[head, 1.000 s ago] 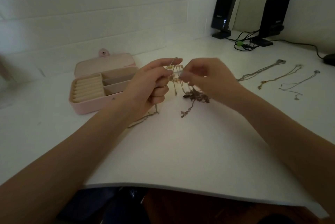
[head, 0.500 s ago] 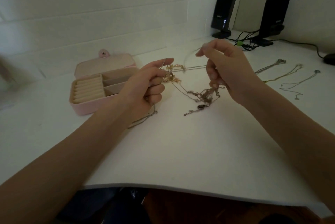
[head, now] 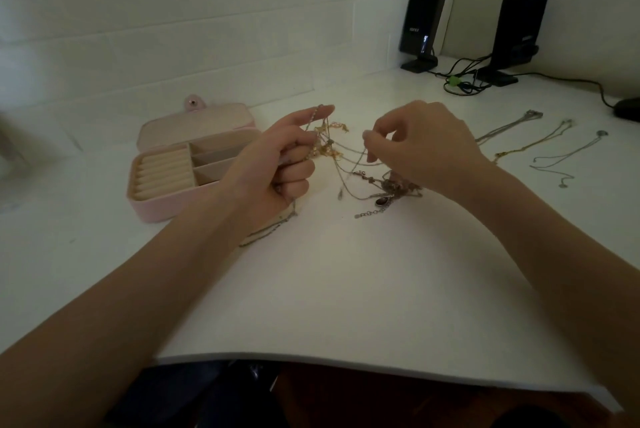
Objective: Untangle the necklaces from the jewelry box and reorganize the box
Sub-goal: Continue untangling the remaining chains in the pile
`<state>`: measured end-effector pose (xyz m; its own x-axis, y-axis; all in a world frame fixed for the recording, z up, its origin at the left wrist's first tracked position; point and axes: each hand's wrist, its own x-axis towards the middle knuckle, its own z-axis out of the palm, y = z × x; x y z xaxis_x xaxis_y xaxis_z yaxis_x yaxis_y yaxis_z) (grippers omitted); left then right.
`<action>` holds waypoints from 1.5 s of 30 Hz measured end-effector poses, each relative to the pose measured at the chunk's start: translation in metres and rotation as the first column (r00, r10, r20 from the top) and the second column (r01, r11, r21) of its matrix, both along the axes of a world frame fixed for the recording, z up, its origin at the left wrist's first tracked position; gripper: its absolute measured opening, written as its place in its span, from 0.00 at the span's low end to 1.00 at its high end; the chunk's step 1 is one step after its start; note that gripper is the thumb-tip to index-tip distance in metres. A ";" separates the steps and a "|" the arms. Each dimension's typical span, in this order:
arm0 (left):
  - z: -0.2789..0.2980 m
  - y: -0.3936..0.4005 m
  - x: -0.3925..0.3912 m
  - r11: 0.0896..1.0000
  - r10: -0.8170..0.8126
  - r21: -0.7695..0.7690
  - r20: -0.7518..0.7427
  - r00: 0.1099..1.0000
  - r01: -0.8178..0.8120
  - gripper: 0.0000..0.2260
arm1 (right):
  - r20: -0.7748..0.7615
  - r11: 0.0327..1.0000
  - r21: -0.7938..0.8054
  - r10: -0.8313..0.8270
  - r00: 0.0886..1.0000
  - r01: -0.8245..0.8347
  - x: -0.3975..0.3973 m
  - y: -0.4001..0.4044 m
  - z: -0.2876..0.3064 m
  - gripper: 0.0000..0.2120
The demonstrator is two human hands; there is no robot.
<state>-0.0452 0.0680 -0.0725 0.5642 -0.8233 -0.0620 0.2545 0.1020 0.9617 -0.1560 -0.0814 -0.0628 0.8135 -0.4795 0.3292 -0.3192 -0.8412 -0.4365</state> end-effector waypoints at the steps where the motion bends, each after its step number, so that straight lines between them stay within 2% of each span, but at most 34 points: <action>1: 0.000 0.000 -0.001 1.000 -0.005 0.003 0.005 1.000 0.005 0.16 | -0.010 0.997 -0.070 -0.028 1.000 0.027 0.000 0.001 0.000 0.16; 3: 0.001 0.000 -0.002 1.000 -0.018 0.005 0.009 1.000 0.018 0.16 | 0.042 0.985 -0.166 -0.047 0.998 0.053 0.001 0.002 -0.001 0.18; 5: 0.001 0.000 -0.002 0.999 -0.031 0.009 0.008 0.999 0.031 0.16 | 0.128 0.987 -0.161 0.013 0.992 0.007 0.002 0.004 -0.003 0.15; 7: 0.002 0.000 -0.003 0.999 -0.040 0.019 0.010 0.999 0.039 0.16 | 0.185 0.989 0.022 0.138 0.973 -0.144 0.005 0.007 -0.006 0.10; 9: 0.003 -0.001 -0.004 0.998 -0.050 0.037 0.019 0.999 0.050 0.15 | 0.203 0.943 0.195 0.229 0.952 -0.268 0.010 0.011 -0.011 0.05; 15: 0.002 -0.001 -0.004 0.997 -0.047 0.066 0.047 0.998 0.044 0.16 | 0.262 0.880 0.332 0.259 0.930 -0.339 0.012 0.011 -0.011 0.06; 17: 0.001 -0.002 -0.003 0.998 -0.024 0.066 0.045 0.999 0.021 0.16 | 0.320 0.805 0.473 0.222 0.921 -0.358 0.008 0.008 -0.002 0.06; 18: 0.001 -0.002 -0.002 0.998 -0.009 0.069 0.045 0.999 0.006 0.16 | 0.365 0.738 0.560 0.188 0.912 -0.376 0.006 0.006 0.002 0.08; 21: -0.001 -0.002 0.000 0.995 0.046 0.086 0.055 0.997 -0.051 0.16 | 0.501 0.443 0.771 0.020 0.865 -0.457 0.001 -0.001 0.014 0.09; 23: -0.002 -0.002 0.002 0.993 0.071 0.094 0.063 0.995 -0.077 0.15 | 0.516 0.338 0.817 -0.071 0.854 -0.466 -0.002 -0.006 0.019 0.09; 29: -0.003 -0.004 0.005 0.987 0.128 0.086 0.080 0.989 -0.135 0.16 | 0.513 0.372 0.834 -0.251 0.821 -0.407 -0.006 -0.023 0.023 0.05; 33: -0.001 -0.002 0.007 0.977 0.213 0.013 0.093 0.973 -0.215 0.16 | 0.544 0.386 0.831 -0.419 0.727 -0.399 -0.008 -0.034 0.022 0.05; 36: 0.002 0.001 0.010 0.953 0.303 -0.048 0.075 0.950 -0.300 0.17 | 0.562 0.319 0.827 -0.465 0.684 -0.463 -0.011 -0.040 0.022 0.05; 39: 0.003 0.002 0.012 0.941 0.336 -0.066 0.058 0.940 -0.332 0.17 | 0.565 0.281 0.824 -0.469 0.679 -0.492 -0.013 -0.042 0.023 0.05; 43: 0.003 0.001 0.010 0.950 0.310 -0.067 0.067 0.948 -0.306 0.18 | 0.586 0.365 0.807 -0.394 0.709 -0.464 -0.013 -0.040 0.023 0.06; 45: 0.004 0.001 0.009 0.958 0.281 -0.074 0.070 0.957 -0.276 0.18 | 0.596 0.411 0.783 -0.286 0.750 -0.466 -0.013 -0.041 0.023 0.10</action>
<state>-0.0362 0.0691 -0.0680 0.7726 -0.6338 0.0382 0.1313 0.2184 0.9670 -0.1690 -0.1224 -0.0395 0.6790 -0.7149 0.1669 0.3576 0.1236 -0.9257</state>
